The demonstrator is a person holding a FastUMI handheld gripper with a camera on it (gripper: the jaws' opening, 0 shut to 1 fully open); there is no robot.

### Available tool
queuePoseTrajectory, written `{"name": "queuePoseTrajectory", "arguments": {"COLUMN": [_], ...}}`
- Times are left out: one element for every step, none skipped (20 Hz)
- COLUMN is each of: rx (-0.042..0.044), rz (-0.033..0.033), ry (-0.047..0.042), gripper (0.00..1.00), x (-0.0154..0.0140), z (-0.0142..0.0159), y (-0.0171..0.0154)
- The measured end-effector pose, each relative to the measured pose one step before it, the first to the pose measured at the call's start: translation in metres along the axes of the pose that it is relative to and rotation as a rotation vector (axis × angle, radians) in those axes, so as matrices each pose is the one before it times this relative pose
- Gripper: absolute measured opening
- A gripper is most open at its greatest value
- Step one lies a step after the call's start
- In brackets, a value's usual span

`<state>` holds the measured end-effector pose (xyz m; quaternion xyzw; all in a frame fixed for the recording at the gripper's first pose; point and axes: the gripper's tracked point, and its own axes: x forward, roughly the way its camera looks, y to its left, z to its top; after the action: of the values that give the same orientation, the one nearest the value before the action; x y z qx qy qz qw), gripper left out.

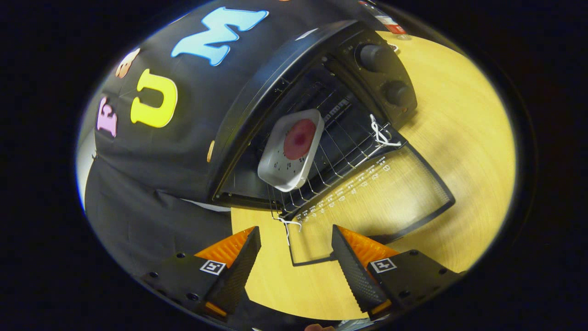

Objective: Open the toaster oven, put the food inside, and close the toaster oven door.

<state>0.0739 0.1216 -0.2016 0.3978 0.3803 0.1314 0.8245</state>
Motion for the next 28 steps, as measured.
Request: {"name": "queuePoseTrajectory", "arguments": {"rx": [-0.03958, -0.03946, -0.05425, -0.05399, -0.05606, -0.05176, -0.05813, -0.04832, -0.03921, -0.03147, -0.03149, -0.02783, -0.02706, -0.02986, -0.03242, -0.02342, -0.02283, -0.01897, -0.02402, -0.02564, -0.02082, -0.0135, -0.01171, -0.00465, -0.00384, -0.00337, 0.00062, 0.00555], "rz": [-0.01636, -0.02174, -0.03251, -0.02856, -0.02595, -0.02805, -0.03801, -0.029, -0.01938, -0.01803, -0.02393, -0.0257, -0.02228, -0.02821, -0.02736, -0.0198, -0.01531, -0.01438, -0.0155, -0.01757, -0.01603, -0.00877, -0.01153, -0.00468, -0.00555, -0.00536, -0.00458, -0.00624], "ry": [-0.01759, -0.00662, 0.00246, -0.0013, -0.0049, 0.00277, 0.01267, 0.0154, 0.00947, 0.00509, 0.00386, 0.0079, 0.00996, 0.01328, 0.01237, 0.00749, 0.00294, -0.00161, -0.00283, 0.00333, 0.00345, 0.00059, 0.00202, 0.00022, -0.00027, 0.00148, 0.00018, -0.00418], "gripper": [0.98, 0.98, 0.98, 0.98, 0.98, 0.98, 0.98, 0.98, 0.98, 0.99, 0.99, 0.98, 0.98, 0.99, 0.99, 0.99, 0.99, 0.99, 0.99, 0.99, 0.99, 0.99, 0.99, 0.99, 0.99, 0.99, 0.99, 0.99], "x": [-0.00557, -0.00562, -0.00632, -0.00229, -0.0019, -0.0025, -0.00114, 0.00014, 0.00114, 0.00207, 0.00319, 0.00369, 0.00469, 0.00534, 0.00436, 0.00343, 0.003, 0.00356, 0.00397, 0.0036, 0.00316, 0.00334, 0.00352, 0.00199, 0.00342, 0.00213, 0.002, 0.00163], "z": [-0.0014, -0.00432, -0.0055, -0.00409, -0.00229, -0.00612, -0.00805, -0.00836, -0.00663, -0.00539, -0.00509, -0.00601, -0.00561, -0.00541, -0.00443, -0.00316, -0.00154, -0.00144, -0.0002, -0.00206, -0.00065, 0.0017, 0.00131, 0.00152, 0.00246, 0.00144, 0.0016, 0.00289], "y": [-0.00359, -0.00419, -0.00607, -0.00452, -0.00379, -0.00344, -0.00634, -0.00434, -0.0017, -0.00141, -0.00307, -0.0018, -0.00279, -0.00454, -0.00467, -0.00355, -0.0014, -0.00116, -0.00086, -0.00158, -0.00213, -0.00001, -0.00051, 0.00038, 0.00033, -0.00003, 0.00012, -0.00046]}}
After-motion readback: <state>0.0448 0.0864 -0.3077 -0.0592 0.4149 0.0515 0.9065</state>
